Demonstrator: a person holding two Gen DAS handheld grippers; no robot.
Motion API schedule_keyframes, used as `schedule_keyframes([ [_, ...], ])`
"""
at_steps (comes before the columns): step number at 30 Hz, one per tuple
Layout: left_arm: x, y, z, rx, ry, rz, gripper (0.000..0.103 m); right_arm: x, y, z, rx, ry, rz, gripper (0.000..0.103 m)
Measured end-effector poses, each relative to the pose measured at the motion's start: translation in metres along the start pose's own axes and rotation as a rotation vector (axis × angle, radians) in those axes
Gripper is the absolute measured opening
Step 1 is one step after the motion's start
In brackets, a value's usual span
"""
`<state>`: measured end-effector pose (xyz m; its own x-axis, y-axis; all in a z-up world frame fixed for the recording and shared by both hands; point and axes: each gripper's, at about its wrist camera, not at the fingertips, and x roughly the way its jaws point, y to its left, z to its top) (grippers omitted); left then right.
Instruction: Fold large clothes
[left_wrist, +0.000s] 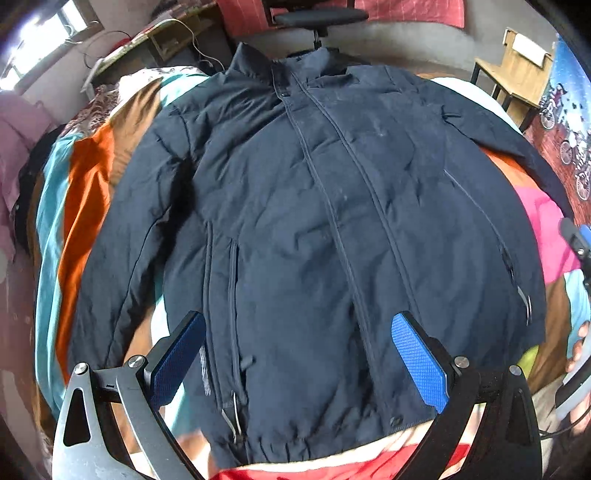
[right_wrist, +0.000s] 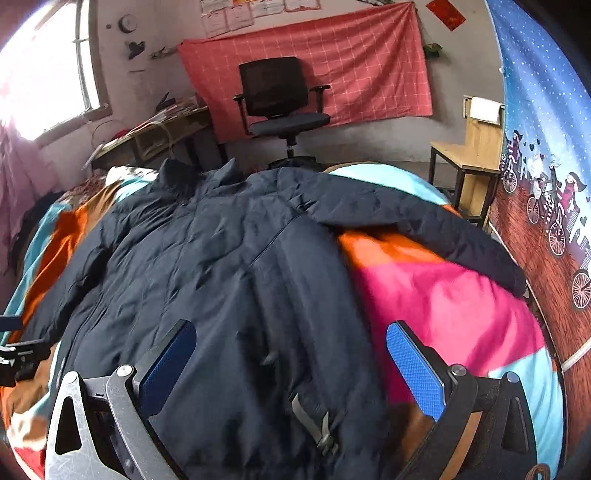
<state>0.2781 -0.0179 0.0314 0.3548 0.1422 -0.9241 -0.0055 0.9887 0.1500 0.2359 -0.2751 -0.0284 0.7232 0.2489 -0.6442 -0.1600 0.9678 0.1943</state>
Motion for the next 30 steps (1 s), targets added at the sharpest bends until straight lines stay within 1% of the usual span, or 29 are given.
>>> schedule_keyframes([
  [3,0.016,-0.003,0.033,-0.022,-0.005,-0.050,0.099,0.011,-0.025,0.015,0.077,-0.026,-0.052,0.103],
  [5,0.029,-0.010,0.055,-0.016,-0.039,-0.087,0.099,0.021,-0.045,0.022,0.159,-0.032,-0.081,0.103],
  [7,0.043,-0.019,0.079,0.014,-0.088,-0.111,0.099,0.034,-0.068,0.026,0.263,-0.032,-0.107,0.103],
  [10,0.061,-0.029,0.112,0.067,-0.167,-0.133,0.099,0.055,-0.109,0.028,0.463,-0.058,-0.110,0.103],
  [12,0.073,-0.036,0.131,0.106,-0.209,-0.132,0.099,0.065,-0.131,0.027,0.574,-0.092,-0.151,0.103],
  [14,0.085,-0.043,0.147,0.134,-0.244,-0.142,0.099,0.073,-0.149,0.027,0.653,-0.122,-0.157,0.103],
  [17,0.107,-0.063,0.172,0.176,-0.306,-0.185,0.099,0.081,-0.176,0.026,0.768,-0.157,-0.166,0.103],
  [19,0.120,-0.078,0.186,0.199,-0.332,-0.215,0.099,0.087,-0.192,0.024,0.812,-0.165,-0.194,0.103],
  [20,0.129,-0.086,0.194,0.205,-0.349,-0.240,0.099,0.089,-0.199,0.022,0.820,-0.149,-0.219,0.103],
  [22,0.141,-0.101,0.204,0.209,-0.368,-0.266,0.099,0.096,-0.217,0.018,0.838,-0.090,-0.269,0.103],
  [25,0.159,-0.122,0.222,0.207,-0.378,-0.285,0.099,0.101,-0.241,0.011,0.882,-0.069,-0.276,0.103],
  [27,0.170,-0.132,0.234,0.183,-0.374,-0.289,0.099,0.098,-0.250,0.008,0.910,-0.090,-0.262,0.103],
  [28,0.175,-0.136,0.238,0.171,-0.365,-0.281,0.099,0.097,-0.256,0.009,0.919,-0.115,-0.251,0.103],
  [30,0.188,-0.141,0.246,0.151,-0.337,-0.259,0.099,0.097,-0.261,0.009,0.937,-0.131,-0.250,0.103],
])
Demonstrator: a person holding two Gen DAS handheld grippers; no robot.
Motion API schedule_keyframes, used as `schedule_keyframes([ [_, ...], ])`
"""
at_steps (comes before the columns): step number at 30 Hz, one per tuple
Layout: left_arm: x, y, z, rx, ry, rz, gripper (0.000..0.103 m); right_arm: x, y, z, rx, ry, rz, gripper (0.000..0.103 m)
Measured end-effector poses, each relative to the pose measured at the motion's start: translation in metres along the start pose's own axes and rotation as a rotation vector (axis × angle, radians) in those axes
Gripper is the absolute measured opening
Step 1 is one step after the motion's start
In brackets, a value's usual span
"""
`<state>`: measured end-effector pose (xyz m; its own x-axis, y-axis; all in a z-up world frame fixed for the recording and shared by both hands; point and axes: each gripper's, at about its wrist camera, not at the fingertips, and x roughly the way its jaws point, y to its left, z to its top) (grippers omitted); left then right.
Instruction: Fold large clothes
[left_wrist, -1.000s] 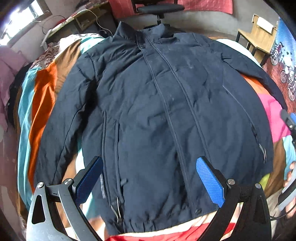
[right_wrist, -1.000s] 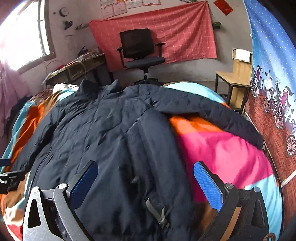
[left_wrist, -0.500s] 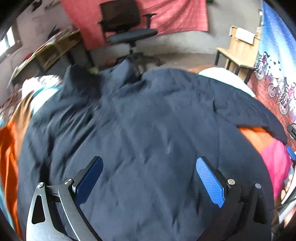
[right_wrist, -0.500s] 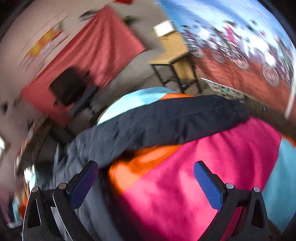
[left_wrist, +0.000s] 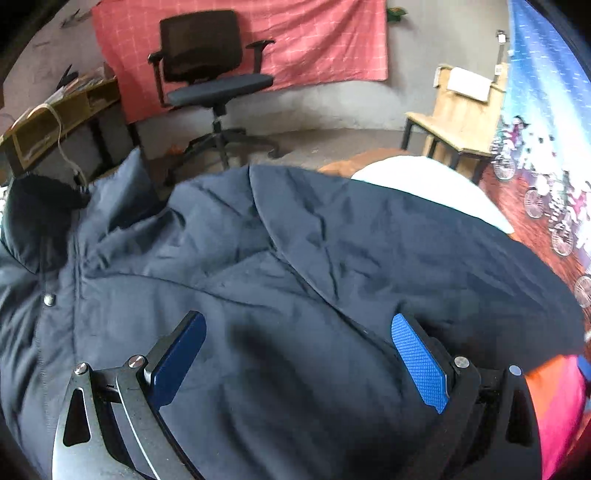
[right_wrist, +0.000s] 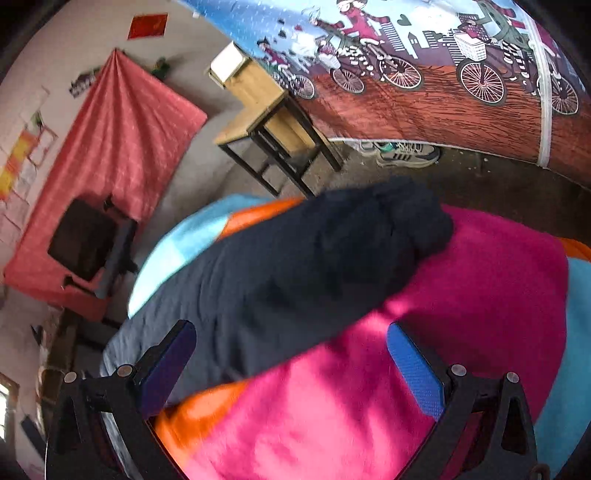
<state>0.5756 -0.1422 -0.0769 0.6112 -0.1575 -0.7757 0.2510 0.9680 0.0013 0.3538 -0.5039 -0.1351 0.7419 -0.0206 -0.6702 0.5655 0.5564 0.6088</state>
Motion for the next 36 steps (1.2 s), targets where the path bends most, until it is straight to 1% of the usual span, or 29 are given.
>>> schedule_keyframes([
  [1,0.008,0.001,0.000,-0.009,0.016,0.001,0.099,0.002,-0.002,0.001,0.014,-0.001,0.006,0.103],
  [2,0.013,0.002,-0.002,-0.012,0.027,0.002,0.099,0.004,-0.005,0.003,0.028,0.002,0.006,0.100],
  [3,0.017,0.002,-0.003,-0.008,0.031,0.008,0.099,0.006,-0.006,0.003,0.036,0.000,0.003,0.092],
  [5,0.024,0.001,-0.005,0.012,0.046,0.027,0.099,0.011,-0.007,0.006,0.035,-0.010,-0.003,0.083],
  [7,0.032,-0.002,-0.008,0.037,0.056,0.057,0.101,0.012,-0.009,0.007,0.040,-0.031,-0.007,0.065],
  [8,0.034,-0.005,-0.011,0.045,0.055,0.069,0.101,0.012,-0.010,0.007,0.048,-0.035,-0.005,0.053],
  [10,0.041,-0.011,-0.014,0.076,0.053,0.103,0.102,0.012,-0.016,0.008,0.072,-0.050,0.029,0.039],
  [11,0.043,-0.011,-0.013,0.083,0.053,0.110,0.102,0.010,-0.017,0.008,0.081,-0.061,0.049,0.022],
  [12,0.044,-0.012,-0.015,0.082,0.054,0.108,0.102,0.008,-0.017,0.008,0.084,-0.069,0.069,0.016],
  [14,0.045,-0.006,-0.014,0.064,0.046,0.082,0.101,0.002,-0.014,0.009,0.073,-0.089,0.093,0.011],
  [17,0.032,0.005,-0.014,0.006,0.022,0.002,0.101,-0.017,0.005,0.011,0.006,-0.143,0.123,0.008],
  [19,0.016,0.020,-0.010,-0.063,0.017,-0.081,0.101,-0.036,0.029,0.012,-0.082,-0.185,0.134,0.008],
  [21,-0.006,0.037,-0.010,-0.120,0.006,-0.127,0.101,-0.056,0.056,0.012,-0.182,-0.225,0.157,0.008],
  [22,-0.016,0.045,-0.012,-0.135,-0.001,-0.131,0.101,-0.066,0.070,0.010,-0.234,-0.246,0.164,0.008],
  [24,-0.042,0.062,-0.023,-0.142,-0.010,-0.111,0.101,-0.085,0.102,0.003,-0.350,-0.284,0.179,0.008],
  [26,-0.065,0.078,-0.037,-0.135,-0.022,-0.082,0.101,-0.098,0.133,-0.007,-0.440,-0.304,0.202,0.008],
  [27,-0.080,0.091,-0.048,-0.139,-0.031,-0.055,0.101,-0.103,0.149,-0.014,-0.482,-0.311,0.215,0.008],
  [29,-0.100,0.110,-0.066,-0.169,-0.038,-0.036,0.101,-0.113,0.187,-0.033,-0.574,-0.321,0.260,0.008],
  [32,-0.126,0.153,-0.094,-0.283,-0.019,-0.021,0.101,-0.123,0.235,-0.070,-0.693,-0.315,0.330,0.008],
  [34,-0.144,0.183,-0.110,-0.372,-0.021,-0.005,0.101,-0.120,0.266,-0.099,-0.741,-0.260,0.391,0.008],
  [36,-0.168,0.209,-0.130,-0.448,-0.040,0.021,0.101,-0.117,0.287,-0.127,-0.771,-0.212,0.430,0.008],
])
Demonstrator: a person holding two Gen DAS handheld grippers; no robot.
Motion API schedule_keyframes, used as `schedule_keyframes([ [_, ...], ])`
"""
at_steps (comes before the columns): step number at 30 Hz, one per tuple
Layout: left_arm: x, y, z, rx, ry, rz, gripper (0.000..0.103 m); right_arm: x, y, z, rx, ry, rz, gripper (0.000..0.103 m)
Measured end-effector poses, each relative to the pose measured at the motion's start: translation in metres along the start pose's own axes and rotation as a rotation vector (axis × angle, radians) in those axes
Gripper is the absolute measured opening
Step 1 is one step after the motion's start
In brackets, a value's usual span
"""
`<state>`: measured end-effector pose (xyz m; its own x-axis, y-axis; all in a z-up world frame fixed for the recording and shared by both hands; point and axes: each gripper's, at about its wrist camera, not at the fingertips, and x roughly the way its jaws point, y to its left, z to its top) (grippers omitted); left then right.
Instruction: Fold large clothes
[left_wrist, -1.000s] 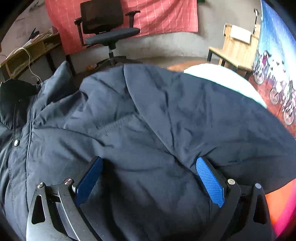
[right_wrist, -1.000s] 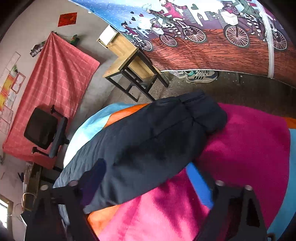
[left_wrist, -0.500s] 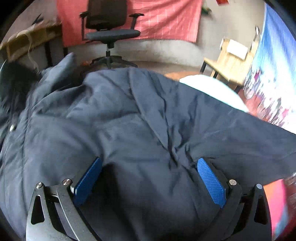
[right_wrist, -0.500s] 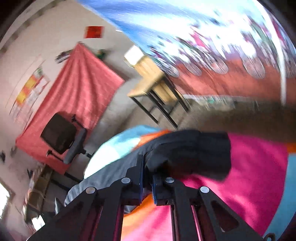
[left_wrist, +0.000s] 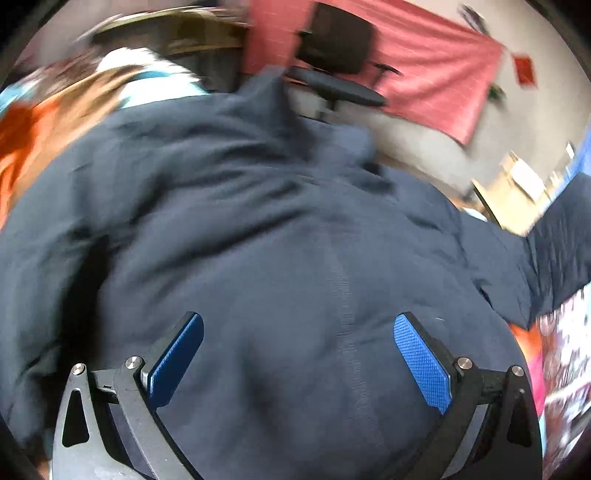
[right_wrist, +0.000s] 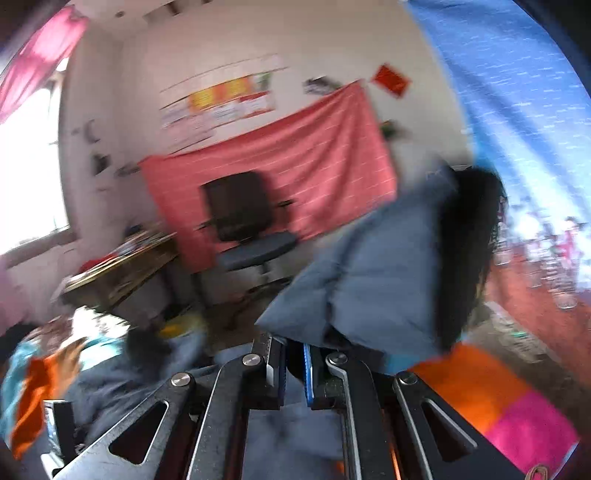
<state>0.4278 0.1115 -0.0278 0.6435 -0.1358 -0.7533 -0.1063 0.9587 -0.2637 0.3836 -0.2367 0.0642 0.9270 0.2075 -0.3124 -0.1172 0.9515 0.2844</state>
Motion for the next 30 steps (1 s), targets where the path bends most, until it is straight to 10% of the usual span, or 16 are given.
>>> schedule_keyframes([
  [12,-0.111,0.108,-0.022,-0.182,-0.178,0.077,0.101,0.047,0.201,-0.093,-0.330,0.221,0.290,0.007],
  [22,-0.132,0.133,-0.025,-0.215,-0.267,0.072,0.101,0.078,0.265,-0.182,-0.451,0.531,0.341,0.015],
  [30,-0.095,0.104,-0.025,-0.116,-0.226,0.003,0.101,0.074,0.223,-0.188,-0.316,0.769,0.511,0.081],
])
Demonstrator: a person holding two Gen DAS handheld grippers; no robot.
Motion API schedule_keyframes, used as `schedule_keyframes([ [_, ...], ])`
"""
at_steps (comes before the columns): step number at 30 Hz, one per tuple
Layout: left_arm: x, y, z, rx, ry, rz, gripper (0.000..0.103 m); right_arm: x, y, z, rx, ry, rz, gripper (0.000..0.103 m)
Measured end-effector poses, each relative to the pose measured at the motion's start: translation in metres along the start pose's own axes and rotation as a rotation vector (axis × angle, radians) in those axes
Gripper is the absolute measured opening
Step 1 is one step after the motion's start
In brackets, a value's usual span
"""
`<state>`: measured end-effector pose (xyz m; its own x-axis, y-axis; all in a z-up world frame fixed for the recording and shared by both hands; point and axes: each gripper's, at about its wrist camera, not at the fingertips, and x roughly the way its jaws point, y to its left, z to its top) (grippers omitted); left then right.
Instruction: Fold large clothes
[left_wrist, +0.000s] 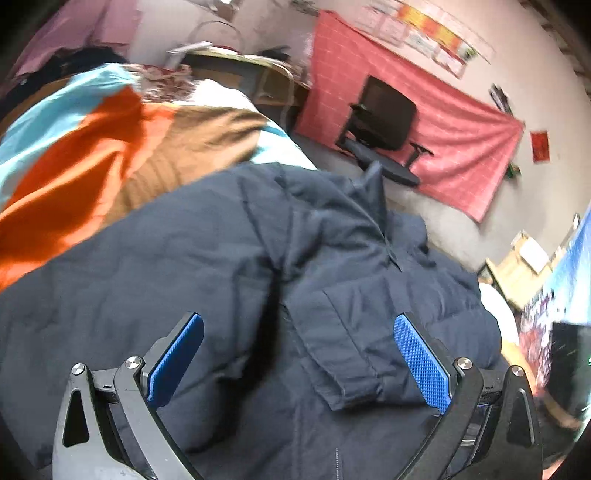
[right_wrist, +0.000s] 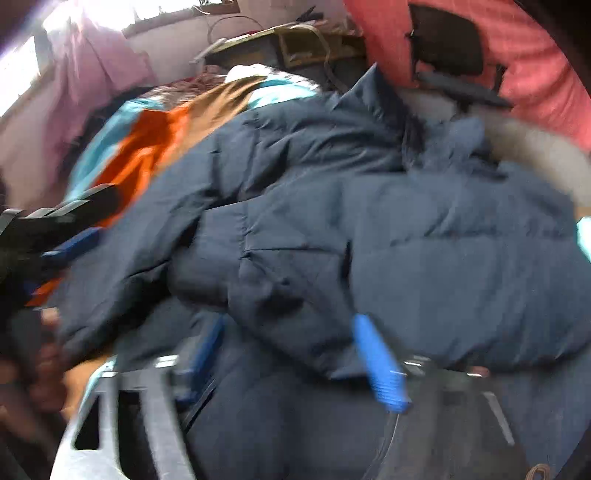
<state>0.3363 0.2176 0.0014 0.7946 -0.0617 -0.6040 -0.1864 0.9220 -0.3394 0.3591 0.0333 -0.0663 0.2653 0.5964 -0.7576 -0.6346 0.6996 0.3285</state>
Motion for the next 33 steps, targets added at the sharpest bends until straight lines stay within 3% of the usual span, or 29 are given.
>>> schedule_keyframes([
  [2,0.015,-0.009,-0.006,0.031,0.039,0.001,0.101,-0.015,-0.012,-0.008,0.005,0.011,0.030,0.081],
  [4,0.034,-0.017,-0.014,0.063,0.088,0.017,0.101,-0.038,-0.027,-0.012,-0.007,-0.014,-0.006,0.081],
  [8,0.058,-0.028,-0.028,0.117,0.171,0.049,0.100,-0.070,-0.081,-0.001,0.001,-0.098,-0.237,0.081],
  [11,0.067,-0.030,-0.035,0.151,0.196,0.092,0.100,-0.081,-0.132,0.012,0.119,-0.151,-0.324,0.080],
  [15,0.083,-0.028,-0.045,0.167,0.245,0.138,0.101,-0.073,-0.182,0.025,0.204,-0.167,-0.448,0.056],
  [21,0.093,-0.036,-0.059,0.227,0.226,0.206,0.102,-0.035,-0.225,0.009,0.289,-0.077,-0.435,0.054],
  [24,0.095,-0.038,-0.064,0.244,0.210,0.224,0.102,-0.025,-0.218,-0.001,0.240,-0.106,-0.480,0.054],
  [29,0.087,-0.032,-0.063,0.195,0.185,0.156,0.102,-0.020,-0.212,-0.008,0.202,-0.133,-0.533,0.054],
  [33,0.047,-0.007,-0.061,-0.004,0.108,0.016,0.102,-0.022,-0.210,-0.009,0.214,-0.159,-0.544,0.061],
])
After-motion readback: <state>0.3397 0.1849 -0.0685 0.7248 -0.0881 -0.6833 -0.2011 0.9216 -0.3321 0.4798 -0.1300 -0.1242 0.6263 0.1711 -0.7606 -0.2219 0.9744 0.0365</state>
